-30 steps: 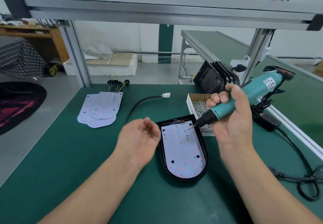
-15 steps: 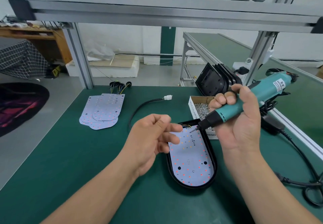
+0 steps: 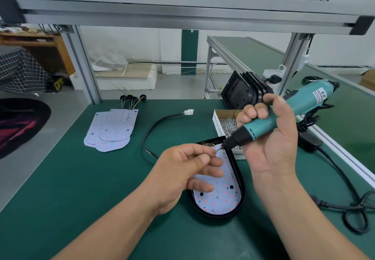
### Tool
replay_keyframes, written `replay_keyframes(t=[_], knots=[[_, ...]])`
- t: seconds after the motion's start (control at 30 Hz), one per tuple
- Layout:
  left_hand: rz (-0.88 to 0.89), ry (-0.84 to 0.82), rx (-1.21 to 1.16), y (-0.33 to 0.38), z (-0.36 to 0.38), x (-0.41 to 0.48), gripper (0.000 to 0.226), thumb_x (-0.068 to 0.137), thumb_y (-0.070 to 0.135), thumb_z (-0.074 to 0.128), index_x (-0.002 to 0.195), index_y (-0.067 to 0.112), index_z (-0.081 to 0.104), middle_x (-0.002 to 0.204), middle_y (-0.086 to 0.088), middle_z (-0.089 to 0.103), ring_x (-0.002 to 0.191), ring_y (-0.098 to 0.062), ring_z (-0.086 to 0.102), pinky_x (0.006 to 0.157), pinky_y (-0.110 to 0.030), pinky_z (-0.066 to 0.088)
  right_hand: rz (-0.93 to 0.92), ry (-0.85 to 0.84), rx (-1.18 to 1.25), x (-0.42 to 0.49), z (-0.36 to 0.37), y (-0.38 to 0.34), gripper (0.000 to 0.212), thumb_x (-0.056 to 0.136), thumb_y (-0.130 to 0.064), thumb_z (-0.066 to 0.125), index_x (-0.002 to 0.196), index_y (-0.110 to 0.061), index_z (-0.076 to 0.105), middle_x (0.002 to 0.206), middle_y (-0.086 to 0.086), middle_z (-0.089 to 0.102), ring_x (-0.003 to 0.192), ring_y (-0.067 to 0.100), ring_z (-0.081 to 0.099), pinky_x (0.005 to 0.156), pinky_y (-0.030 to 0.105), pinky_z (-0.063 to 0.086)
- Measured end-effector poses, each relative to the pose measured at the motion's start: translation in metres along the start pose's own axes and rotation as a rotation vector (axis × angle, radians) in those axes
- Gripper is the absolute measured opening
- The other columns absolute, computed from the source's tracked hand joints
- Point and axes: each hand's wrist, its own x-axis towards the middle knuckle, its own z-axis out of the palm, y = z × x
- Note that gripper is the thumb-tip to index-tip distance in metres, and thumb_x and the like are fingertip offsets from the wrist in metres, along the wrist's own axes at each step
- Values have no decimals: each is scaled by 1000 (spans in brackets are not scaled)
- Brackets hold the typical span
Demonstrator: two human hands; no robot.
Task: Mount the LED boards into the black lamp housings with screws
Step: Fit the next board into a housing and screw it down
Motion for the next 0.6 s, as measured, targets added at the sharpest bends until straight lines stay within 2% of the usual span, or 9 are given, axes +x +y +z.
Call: replay_keyframes(t=[0.13, 0.33, 0.6], knots=[[28, 72, 69, -3, 1, 0, 17, 99, 5, 70, 101, 16, 84, 94, -10, 78, 82, -19, 75, 60, -29, 61, 5, -32, 1, -2, 2, 0, 13, 105, -22, 57, 98, -15, 65, 71, -3, 49, 72, 16, 51, 71, 28, 47], [36, 101, 43, 0, 4, -1, 18, 95, 3, 74, 101, 18, 83, 99, -13, 80, 89, -27, 80, 62, -29, 61, 22, -36, -32, -4, 5, 1, 13, 106, -22, 55, 98, -16, 64, 70, -3, 48, 70, 16, 49, 70, 28, 45], [69, 74, 101, -1, 3, -1, 21, 96, 3, 74, 101, 21, 83, 100, -10, 80, 91, -27, 80, 66, -30, 62, 34, -31, -49, -6, 7, 2, 11, 104, -21, 55, 97, -16, 62, 69, -3, 47, 70, 16, 46, 70, 28, 44]])
